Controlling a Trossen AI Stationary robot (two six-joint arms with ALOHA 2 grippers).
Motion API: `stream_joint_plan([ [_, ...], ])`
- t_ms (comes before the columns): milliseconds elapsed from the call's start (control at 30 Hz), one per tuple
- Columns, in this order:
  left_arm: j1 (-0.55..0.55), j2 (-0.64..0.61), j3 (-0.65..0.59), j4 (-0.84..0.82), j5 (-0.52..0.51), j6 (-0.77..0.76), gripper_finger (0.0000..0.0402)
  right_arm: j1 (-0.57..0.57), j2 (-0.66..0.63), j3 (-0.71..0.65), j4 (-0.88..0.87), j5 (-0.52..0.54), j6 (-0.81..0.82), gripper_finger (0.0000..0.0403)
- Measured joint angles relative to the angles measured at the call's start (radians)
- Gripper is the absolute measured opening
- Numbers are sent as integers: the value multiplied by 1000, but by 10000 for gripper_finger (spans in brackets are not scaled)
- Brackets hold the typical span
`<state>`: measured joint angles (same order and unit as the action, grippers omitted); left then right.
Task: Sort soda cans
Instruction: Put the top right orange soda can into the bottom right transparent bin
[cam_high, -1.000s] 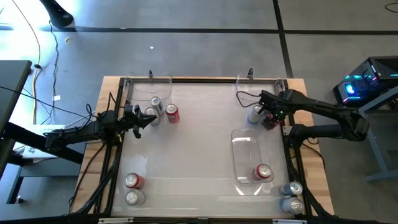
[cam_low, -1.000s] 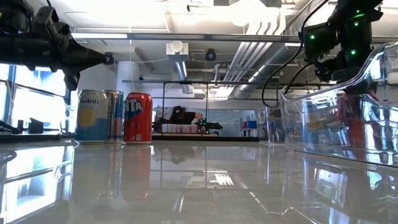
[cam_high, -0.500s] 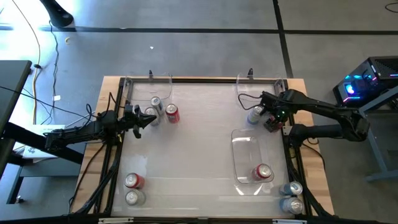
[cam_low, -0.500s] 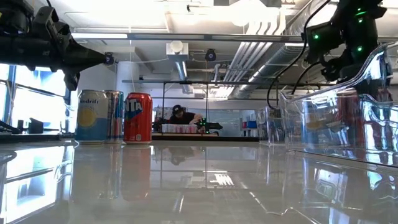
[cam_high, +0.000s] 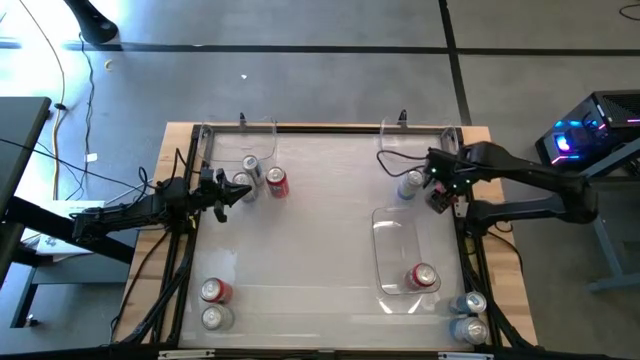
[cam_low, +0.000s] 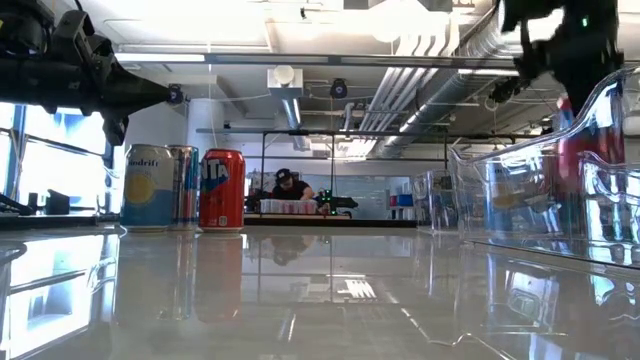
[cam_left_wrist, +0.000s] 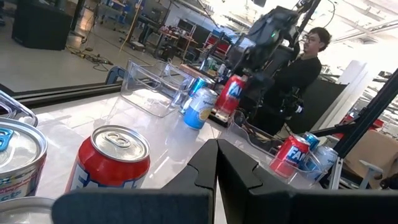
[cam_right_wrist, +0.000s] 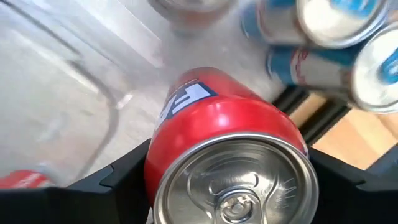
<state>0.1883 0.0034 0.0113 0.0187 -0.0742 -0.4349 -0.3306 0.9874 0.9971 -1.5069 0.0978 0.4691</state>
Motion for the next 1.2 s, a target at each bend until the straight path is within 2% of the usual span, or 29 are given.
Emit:
stream_joint_plan([
  [200,0,0,0,0,0,-6,1,143,2,183,0,-3,61,293],
  [367,0,0,0,0,0,-6,1,325,40,289,37,-2,140,293],
  [633,0,0,0,0,0,-7,1,671,217,326,283,-1,180,293],
  [767,0,0,0,0,0,-9,1,790,329,327,301,-2,193,293],
  [967,0,0,0,0,0,-8,1,880,454,327,292,-8,270,293],
  [1200,0,0,0,0,0,-8,1,897,545,327,294,-53,309,293],
])
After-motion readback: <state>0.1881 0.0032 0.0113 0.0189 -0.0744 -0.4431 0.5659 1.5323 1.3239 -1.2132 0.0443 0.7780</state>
